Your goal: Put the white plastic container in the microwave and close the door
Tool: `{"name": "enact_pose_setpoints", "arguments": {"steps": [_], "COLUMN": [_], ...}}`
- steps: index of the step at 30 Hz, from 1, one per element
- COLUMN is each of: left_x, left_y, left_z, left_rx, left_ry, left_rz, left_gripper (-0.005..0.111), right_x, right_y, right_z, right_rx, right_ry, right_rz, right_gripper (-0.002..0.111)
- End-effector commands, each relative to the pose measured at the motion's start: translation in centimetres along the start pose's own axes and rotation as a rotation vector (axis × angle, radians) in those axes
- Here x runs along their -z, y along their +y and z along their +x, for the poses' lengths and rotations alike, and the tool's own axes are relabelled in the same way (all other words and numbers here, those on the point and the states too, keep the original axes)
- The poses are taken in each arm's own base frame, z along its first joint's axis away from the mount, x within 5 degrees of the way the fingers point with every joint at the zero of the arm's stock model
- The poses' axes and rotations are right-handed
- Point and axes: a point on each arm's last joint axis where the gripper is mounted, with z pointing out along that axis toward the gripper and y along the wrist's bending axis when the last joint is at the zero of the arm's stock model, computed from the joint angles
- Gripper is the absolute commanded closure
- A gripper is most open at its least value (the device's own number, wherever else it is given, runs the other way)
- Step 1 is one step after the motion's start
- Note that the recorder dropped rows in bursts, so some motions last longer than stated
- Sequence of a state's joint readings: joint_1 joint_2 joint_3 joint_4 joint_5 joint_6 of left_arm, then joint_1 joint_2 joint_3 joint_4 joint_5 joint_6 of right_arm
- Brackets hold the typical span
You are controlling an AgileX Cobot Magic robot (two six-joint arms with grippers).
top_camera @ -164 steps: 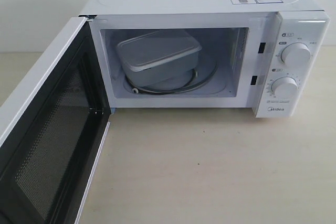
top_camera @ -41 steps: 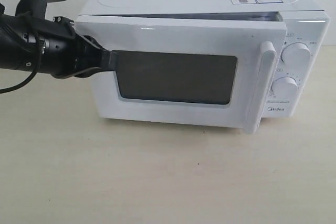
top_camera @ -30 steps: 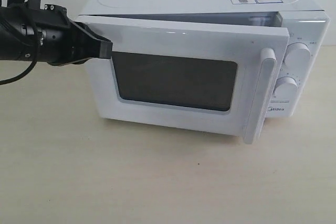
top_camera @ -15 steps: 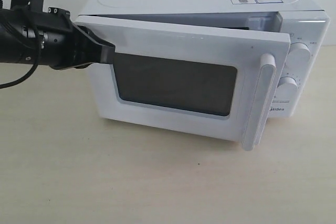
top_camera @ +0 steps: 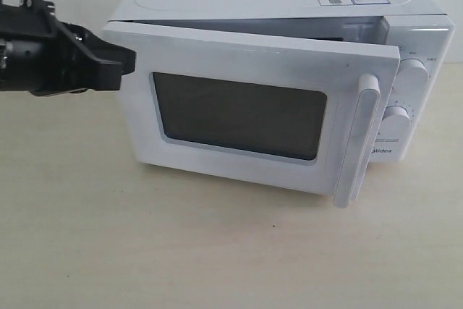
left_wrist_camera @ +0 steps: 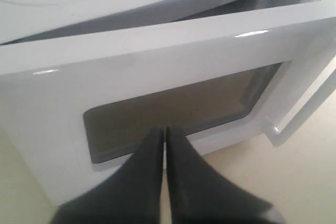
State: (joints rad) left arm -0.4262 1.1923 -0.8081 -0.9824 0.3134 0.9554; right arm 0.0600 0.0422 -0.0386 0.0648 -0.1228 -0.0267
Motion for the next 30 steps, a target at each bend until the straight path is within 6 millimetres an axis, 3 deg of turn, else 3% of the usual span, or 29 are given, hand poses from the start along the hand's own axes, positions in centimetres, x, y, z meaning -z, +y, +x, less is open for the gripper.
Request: {"name": "enact_pose_setpoints", "arguments": {"steps": [1, 6, 9, 21, 26, 30], "left_x": [2.1, 2.8, 2.7, 2.8, 2.4, 1.9], "left_y": [-0.2, 0.0, 0.0, 0.3, 0.3, 0.5], "left_z": [0.8, 1.4, 1.6, 1.5, 1.6, 1.9], "left_rx": [-0.015, -0.014, -0.012, -0.031, -0.029, -0.024], "left_ry": [-0.053, -0.078, -0.072, -0.088, -0.075, -0.054], "left_rz": [-0.043, -0.081, -0.082, -0.112, -0.112, -0.112], "left_gripper": [0.102, 0.102, 0.102, 0.102, 0.102, 0.102], "right_x": [-0.8, -3.0, -4.1, -4.6, -6.2, -8.4], "right_y": [0.2, 0.3, 0.3, 0.4, 3.0, 5.7], "right_z": [-3.2, -5.1, -5.1, -6.4, -7.4, -6.2], "right_rx": [0.064, 0.058, 0.033, -0.081, 0.024, 0.015], "right_ry": [0.040, 0.093, 0.115, -0.037, -0.054, 0.068], "right_rz": [-0.009, -0.009, -0.007, -0.018, -0.272, -0.488], "right_gripper": [0.108, 0.108, 0.108, 0.108, 0.108, 0.109]}}
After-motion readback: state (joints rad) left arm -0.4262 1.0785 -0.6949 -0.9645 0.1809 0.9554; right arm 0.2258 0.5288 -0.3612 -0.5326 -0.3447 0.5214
